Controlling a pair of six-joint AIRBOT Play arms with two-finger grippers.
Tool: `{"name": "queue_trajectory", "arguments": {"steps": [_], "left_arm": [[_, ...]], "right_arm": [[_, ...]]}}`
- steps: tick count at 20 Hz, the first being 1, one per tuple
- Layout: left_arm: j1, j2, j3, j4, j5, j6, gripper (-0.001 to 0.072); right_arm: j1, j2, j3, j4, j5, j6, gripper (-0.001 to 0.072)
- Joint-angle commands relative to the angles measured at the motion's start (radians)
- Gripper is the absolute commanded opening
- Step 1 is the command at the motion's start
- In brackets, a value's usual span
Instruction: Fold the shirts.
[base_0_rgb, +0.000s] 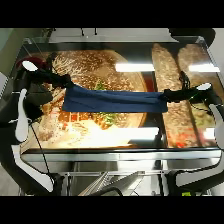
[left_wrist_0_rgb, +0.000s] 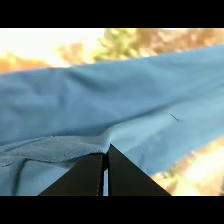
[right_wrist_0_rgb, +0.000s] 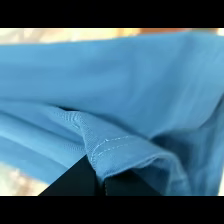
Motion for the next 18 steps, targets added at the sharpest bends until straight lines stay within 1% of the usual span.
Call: {"name": "queue_trajectory", "arguments": {"steps": [1,3,6,7,11,17,18], "left_arm": [[-0.002,-0.152,0.135,0.0,-0.031,-0.008,0.0009],[-0.003,-0.189,0.178,0.008,-0.054,-0.021,0.0009],[-0.005,-0.194,0.183,0.156,-0.063,-0.086,0.0009],[-0.004,-0.193,0.183,0.166,-0.066,-0.09,0.0009],[0.008,-0.193,0.183,0.158,-0.05,-0.11,0.0009],[-0.017,-0.193,0.183,0.137,-0.022,-0.103,0.0013],[-0.019,-0.193,0.183,0.133,-0.022,-0.103,0.0014]], "right_arm": [[0.001,-0.073,0.037,-0.036,-0.034,-0.031,0.0024],[0.0,-0.072,0.043,-0.085,-0.042,-0.03,0.0024],[-0.027,-0.072,0.06,-0.098,-0.041,-0.026,0.0023],[-0.038,-0.072,0.063,-0.099,-0.041,-0.026,0.0023],[-0.055,-0.072,0.063,-0.091,-0.047,-0.026,0.0024],[-0.053,-0.072,0.063,-0.084,-0.068,-0.026,0.0025],[-0.053,-0.072,0.063,-0.084,-0.068,-0.026,0.0034]]}}
